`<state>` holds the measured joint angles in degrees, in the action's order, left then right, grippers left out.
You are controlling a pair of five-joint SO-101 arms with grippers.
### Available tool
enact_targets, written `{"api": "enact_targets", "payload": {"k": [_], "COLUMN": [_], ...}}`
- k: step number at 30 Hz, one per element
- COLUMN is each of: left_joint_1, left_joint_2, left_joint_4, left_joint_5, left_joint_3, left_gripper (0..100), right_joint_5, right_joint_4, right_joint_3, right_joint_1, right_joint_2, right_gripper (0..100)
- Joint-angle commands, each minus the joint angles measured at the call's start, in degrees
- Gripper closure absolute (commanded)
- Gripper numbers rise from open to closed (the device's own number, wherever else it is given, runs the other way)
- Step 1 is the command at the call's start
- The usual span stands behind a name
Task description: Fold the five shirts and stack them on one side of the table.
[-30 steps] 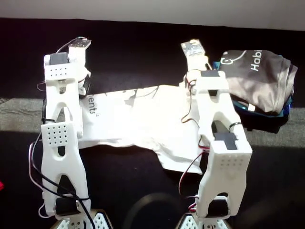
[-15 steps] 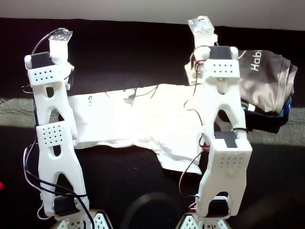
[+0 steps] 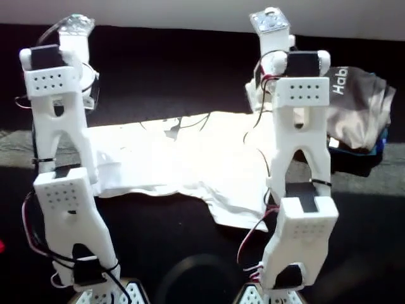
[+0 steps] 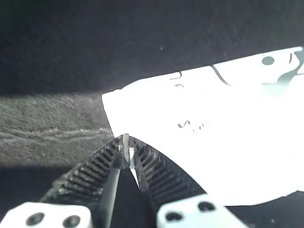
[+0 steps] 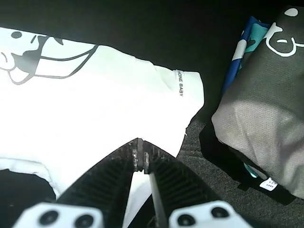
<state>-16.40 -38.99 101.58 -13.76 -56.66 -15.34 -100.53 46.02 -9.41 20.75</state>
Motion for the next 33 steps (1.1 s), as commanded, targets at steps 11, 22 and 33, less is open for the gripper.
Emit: {"api": "enact_targets", "payload": {"k": [11,22,33], "left_joint_1": [4.2,-8.4,-13.1], "left_joint_2": [28.1,31.3,31.2], "left_joint_4": [-31.4,-42.2,-39.5], "left_joint_5": [1.1,-11.9,-14.4], "left_joint_3": [67.3,82.3,81.6], "left_gripper": [99,99,99], "right_joint_5": [0.0,-0.1,-8.2], "right_joint_4": [31.7,48.7,30.8], "right_joint_3": [-80.7,-104.7,-95.4], "right_joint_1": [-6.8,-8.0,-12.3], "right_joint_2": [-42.9,-45.9,-52.7], "right_gripper": [99.1,99.1,99.1]}}
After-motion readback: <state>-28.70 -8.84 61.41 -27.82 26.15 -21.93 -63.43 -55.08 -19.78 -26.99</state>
